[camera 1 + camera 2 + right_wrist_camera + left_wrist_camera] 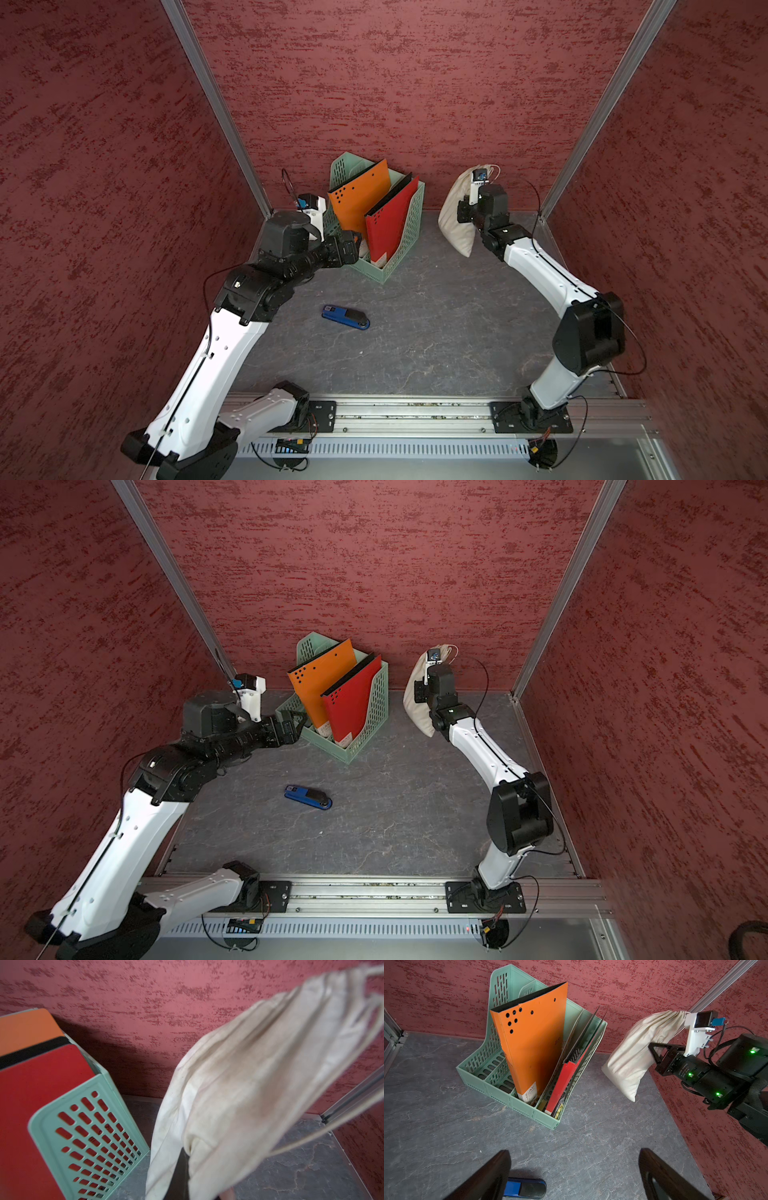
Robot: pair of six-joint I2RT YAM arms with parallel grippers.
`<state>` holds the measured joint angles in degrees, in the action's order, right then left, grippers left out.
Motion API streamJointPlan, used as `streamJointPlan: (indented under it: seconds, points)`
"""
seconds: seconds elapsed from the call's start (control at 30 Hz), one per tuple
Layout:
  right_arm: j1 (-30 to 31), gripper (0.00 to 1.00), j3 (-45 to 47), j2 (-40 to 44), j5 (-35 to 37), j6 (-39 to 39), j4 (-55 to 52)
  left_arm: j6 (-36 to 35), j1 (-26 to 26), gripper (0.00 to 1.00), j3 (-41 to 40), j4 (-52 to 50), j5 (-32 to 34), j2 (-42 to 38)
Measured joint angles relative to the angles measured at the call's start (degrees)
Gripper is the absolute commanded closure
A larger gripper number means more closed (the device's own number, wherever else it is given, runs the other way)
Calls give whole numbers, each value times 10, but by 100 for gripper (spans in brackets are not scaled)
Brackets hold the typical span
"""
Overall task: Close the soil bag
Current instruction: Place the soil bag at the center of the board.
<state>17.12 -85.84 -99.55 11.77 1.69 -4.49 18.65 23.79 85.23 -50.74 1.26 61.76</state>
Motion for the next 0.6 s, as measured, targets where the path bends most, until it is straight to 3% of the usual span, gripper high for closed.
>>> streamJointPlan:
  seconds: [0.33,0.6]
  points:
    - [-10,100,-6,-93,-11,16,55,0,-20,0,-21,5,7,-2]
    - [-11,100,70,-99,-70,96,113,0,-46,0,-40,18,-7,6]
